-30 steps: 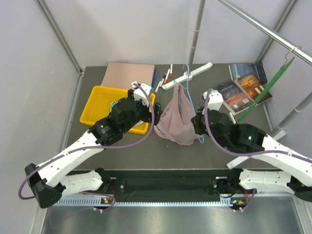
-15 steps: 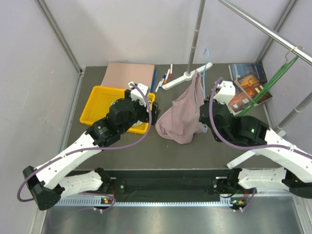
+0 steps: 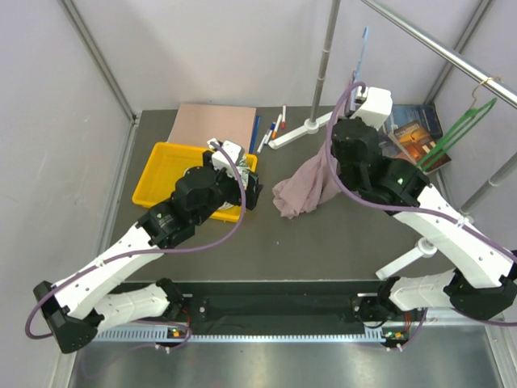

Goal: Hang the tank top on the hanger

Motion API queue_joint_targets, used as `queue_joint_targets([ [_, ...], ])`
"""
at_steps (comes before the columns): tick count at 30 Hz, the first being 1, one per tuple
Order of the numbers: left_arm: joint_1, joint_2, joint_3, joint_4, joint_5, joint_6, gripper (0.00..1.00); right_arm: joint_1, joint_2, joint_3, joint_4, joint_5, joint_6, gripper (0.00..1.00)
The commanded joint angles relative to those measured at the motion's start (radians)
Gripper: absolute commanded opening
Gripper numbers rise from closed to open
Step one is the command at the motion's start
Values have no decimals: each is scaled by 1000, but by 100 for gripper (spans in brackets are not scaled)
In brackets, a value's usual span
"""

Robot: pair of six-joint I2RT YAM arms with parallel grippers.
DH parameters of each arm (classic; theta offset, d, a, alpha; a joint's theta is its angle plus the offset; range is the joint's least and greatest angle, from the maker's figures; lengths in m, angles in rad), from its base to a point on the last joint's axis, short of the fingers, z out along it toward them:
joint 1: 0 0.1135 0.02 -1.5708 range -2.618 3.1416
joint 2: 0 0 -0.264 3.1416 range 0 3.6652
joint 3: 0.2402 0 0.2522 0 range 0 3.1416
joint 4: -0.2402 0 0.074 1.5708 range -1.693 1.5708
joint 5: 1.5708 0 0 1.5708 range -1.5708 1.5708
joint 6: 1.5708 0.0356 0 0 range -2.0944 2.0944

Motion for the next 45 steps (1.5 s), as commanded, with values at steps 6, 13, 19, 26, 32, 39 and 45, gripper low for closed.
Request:
queue_joint_targets([
  [6,3,-3,-7,30,-13,16,99,-34,20,122,302,90,-222,0],
  [13,3,2,-11,29,-35,24,99,-164,51,138,303,-28,-180,0],
  [19,3,14,-16,29,-41,32,99,-220,83,135,310,-69,-159,0],
  [26,3,26,-10,16,-41,33,99,-234,77,58,316,-88,-113,0],
  [32,3,14,-19,22,-58,35,99,-234,51,-11,322,-115,-85,0],
  [39,3,23,-13,18,-55,38,99,-234,30,-22,334,-157,-114,6],
  [45,3,15,-14,15,-82,41,99,-232,-12,-23,336,-241,-165,87],
])
